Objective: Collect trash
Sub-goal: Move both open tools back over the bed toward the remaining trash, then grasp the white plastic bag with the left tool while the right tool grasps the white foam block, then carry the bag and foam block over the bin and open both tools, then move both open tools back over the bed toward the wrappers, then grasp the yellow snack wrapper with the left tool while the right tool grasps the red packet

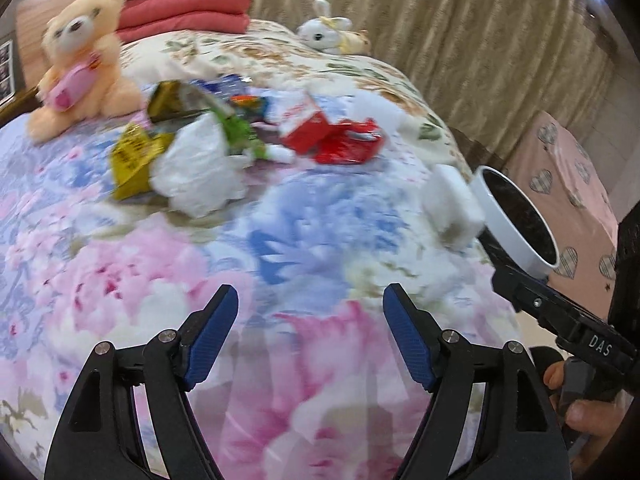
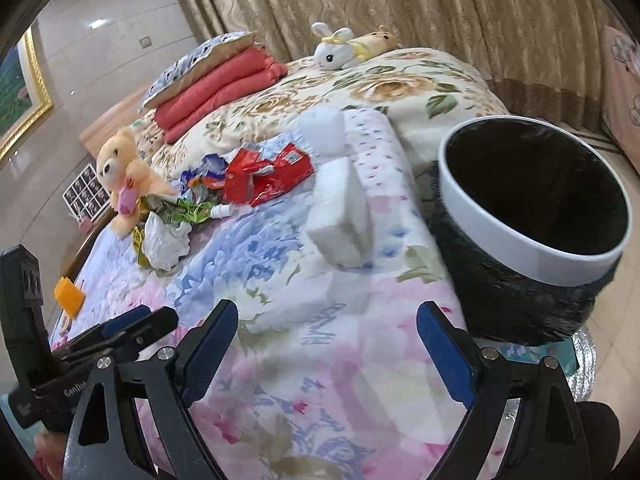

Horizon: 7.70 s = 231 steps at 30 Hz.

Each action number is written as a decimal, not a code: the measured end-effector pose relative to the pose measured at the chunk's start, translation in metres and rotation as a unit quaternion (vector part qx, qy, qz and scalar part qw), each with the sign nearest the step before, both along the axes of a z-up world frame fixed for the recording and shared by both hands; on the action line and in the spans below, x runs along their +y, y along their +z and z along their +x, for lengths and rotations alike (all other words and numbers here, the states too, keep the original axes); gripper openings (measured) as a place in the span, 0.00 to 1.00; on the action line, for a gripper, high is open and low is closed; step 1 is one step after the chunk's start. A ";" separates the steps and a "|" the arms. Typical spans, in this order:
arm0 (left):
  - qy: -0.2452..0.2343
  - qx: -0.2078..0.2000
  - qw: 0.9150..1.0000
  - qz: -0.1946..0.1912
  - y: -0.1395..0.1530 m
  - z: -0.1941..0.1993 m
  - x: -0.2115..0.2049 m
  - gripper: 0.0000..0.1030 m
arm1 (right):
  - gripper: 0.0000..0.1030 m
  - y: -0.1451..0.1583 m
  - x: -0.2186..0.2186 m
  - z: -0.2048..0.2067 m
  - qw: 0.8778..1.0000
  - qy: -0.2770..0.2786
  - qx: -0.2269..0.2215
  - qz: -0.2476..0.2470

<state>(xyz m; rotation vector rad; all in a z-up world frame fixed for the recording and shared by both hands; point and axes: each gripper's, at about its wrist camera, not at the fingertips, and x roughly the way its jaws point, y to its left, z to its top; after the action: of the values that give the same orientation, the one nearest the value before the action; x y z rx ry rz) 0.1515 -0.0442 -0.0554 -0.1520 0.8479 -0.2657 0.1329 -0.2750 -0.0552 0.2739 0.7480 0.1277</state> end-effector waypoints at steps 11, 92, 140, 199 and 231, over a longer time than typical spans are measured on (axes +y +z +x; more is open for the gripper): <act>0.036 0.017 0.999 0.000 -0.012 0.020 0.025 0.76 | 0.89 -0.003 0.007 0.019 1.000 -0.002 0.003 -0.003; -0.214 -0.013 0.977 -0.006 0.046 0.022 -0.181 0.14 | 0.25 0.022 -0.135 -0.013 0.993 -0.113 -0.007 0.032; -0.251 -0.007 0.967 0.040 0.044 0.066 -0.264 0.55 | 0.41 0.009 -0.191 0.029 0.990 -0.133 0.039 0.034; 0.056 0.023 0.998 -0.013 -0.006 0.029 0.040 0.69 | 0.89 -0.007 0.029 0.062 0.999 0.038 0.020 0.034; 0.108 -0.002 0.994 0.032 -0.004 0.105 0.098 0.76 | 0.88 -0.017 0.041 0.177 0.999 0.024 0.029 0.030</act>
<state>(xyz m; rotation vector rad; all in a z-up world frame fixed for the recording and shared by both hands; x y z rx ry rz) 0.2568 0.0538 -0.0596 -0.1818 0.8279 -0.0352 0.3104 -0.2342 -0.0726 0.3184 0.8092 0.1890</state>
